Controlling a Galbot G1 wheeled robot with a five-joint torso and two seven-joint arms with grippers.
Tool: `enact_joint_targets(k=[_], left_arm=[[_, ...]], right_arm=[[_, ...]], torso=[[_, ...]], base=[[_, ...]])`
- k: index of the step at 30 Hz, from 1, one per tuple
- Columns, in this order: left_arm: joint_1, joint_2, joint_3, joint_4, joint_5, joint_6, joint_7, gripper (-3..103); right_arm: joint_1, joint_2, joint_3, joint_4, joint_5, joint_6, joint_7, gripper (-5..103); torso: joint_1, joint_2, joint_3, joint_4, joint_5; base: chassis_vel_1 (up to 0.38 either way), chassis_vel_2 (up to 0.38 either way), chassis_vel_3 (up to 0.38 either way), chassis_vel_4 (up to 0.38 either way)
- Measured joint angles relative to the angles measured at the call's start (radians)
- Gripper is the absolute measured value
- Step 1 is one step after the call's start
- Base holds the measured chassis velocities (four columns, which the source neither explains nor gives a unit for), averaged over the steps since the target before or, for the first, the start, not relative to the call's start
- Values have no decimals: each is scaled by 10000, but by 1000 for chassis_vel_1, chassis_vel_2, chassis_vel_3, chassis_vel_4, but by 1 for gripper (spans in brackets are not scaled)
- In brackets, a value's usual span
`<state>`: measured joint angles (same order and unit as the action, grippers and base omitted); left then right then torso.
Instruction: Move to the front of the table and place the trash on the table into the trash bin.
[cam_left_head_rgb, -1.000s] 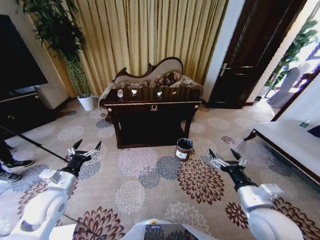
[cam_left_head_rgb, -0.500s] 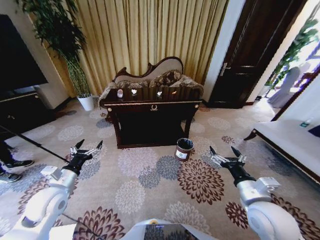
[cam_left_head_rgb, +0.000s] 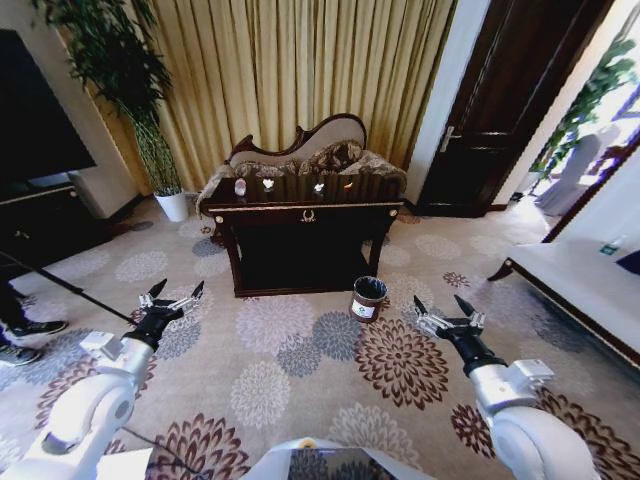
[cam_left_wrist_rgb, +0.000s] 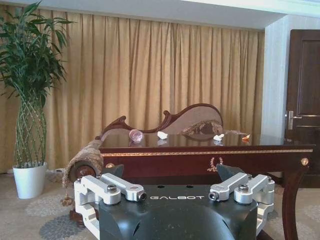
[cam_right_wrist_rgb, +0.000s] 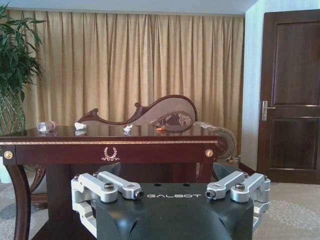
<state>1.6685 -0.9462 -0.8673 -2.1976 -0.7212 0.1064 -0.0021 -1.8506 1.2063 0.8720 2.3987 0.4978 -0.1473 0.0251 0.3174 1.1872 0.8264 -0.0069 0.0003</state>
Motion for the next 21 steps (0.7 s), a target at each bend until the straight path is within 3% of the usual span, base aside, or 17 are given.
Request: enact_joint_targets(k=[21], left_arm=[[43, -113, 48, 221, 189, -177, 201, 100]], right_arm=[[-145, 166, -274, -21, -361, 133, -194, 100]], torso=[[5, -3, 2, -2, 2]], base=[[-196, 201, 190, -187]])
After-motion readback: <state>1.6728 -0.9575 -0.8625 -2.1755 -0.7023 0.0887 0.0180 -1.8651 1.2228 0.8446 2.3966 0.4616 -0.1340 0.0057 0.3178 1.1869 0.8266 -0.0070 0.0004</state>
